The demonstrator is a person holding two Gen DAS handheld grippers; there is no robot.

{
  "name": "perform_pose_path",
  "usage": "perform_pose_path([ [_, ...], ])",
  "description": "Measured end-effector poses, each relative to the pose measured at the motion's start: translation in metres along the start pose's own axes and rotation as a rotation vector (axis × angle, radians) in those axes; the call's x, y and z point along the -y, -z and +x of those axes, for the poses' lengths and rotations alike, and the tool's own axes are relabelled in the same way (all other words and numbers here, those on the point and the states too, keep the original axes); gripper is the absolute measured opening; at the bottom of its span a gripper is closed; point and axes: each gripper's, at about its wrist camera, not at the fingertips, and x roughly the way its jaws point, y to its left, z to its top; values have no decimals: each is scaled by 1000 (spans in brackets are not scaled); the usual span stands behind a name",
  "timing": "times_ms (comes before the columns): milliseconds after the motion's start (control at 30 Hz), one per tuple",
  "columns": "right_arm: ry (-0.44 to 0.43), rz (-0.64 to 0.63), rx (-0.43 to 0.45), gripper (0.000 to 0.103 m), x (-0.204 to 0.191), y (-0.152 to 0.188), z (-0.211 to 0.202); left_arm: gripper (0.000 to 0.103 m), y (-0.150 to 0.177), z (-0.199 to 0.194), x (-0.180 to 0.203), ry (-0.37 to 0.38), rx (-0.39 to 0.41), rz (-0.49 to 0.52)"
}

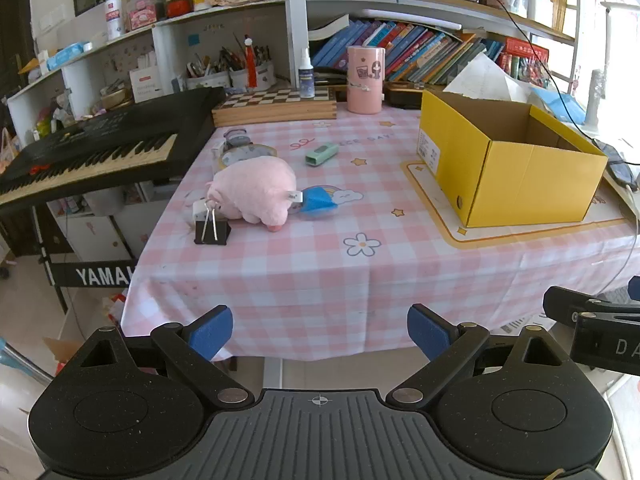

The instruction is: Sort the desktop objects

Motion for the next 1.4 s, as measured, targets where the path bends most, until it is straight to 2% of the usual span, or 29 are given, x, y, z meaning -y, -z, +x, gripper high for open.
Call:
perform_pose_path([
  [933, -4, -11, 12, 103, -3, -1, 4, 96, 0, 2, -1, 17, 20, 13],
  [1400, -17, -13, 20, 103, -5, 2, 10, 96, -1, 10, 0, 6, -10, 21],
])
